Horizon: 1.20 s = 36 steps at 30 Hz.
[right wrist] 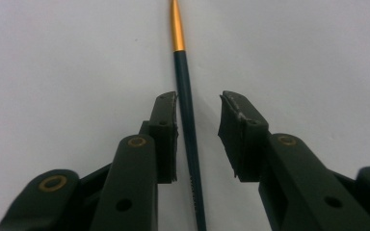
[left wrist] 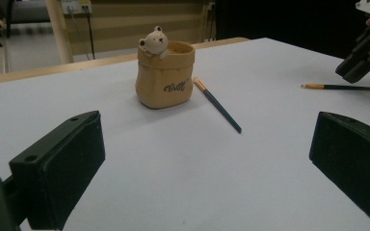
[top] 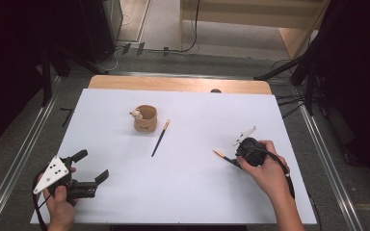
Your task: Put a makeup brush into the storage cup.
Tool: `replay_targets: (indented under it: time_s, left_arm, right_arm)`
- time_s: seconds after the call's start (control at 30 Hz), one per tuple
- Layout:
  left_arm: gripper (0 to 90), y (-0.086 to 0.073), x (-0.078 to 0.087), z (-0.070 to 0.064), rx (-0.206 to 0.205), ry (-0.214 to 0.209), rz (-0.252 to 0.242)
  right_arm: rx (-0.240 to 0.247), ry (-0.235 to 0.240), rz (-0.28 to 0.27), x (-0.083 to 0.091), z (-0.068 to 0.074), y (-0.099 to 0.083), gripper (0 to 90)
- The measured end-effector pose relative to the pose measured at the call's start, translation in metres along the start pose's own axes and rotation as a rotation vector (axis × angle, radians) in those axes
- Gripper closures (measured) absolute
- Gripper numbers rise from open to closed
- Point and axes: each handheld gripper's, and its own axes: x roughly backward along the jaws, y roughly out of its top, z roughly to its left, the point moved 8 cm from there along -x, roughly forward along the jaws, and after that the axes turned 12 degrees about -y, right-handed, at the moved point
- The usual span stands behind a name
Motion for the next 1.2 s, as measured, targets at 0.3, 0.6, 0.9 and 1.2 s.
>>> replay_targets:
  time_s: [0.3,0.6,0.9,1.2]
  left_arm:
    - [0.0,0.0,0.0,0.0,-0.002,-0.001,0.004]
    - [0.0,0.0,-0.002,-0.001,-0.002,-0.003,0.006]
    - [0.0,0.004,-0.006,-0.004,0.0,-0.013,-0.001]
    - [0.0,0.024,-0.017,-0.007,-0.028,-0.014,-0.022]
  right_arm:
    - [0.028,0.013,0.027,-0.01,0.003,-0.002,74.7]
    - [0.033,0.038,0.044,-0.014,0.007,-0.003,85.0]
    - [-0.021,0.029,-0.047,-0.006,0.003,0.003,85.2]
    - [-0.081,0.029,-0.222,0.028,-0.013,0.021,85.3]
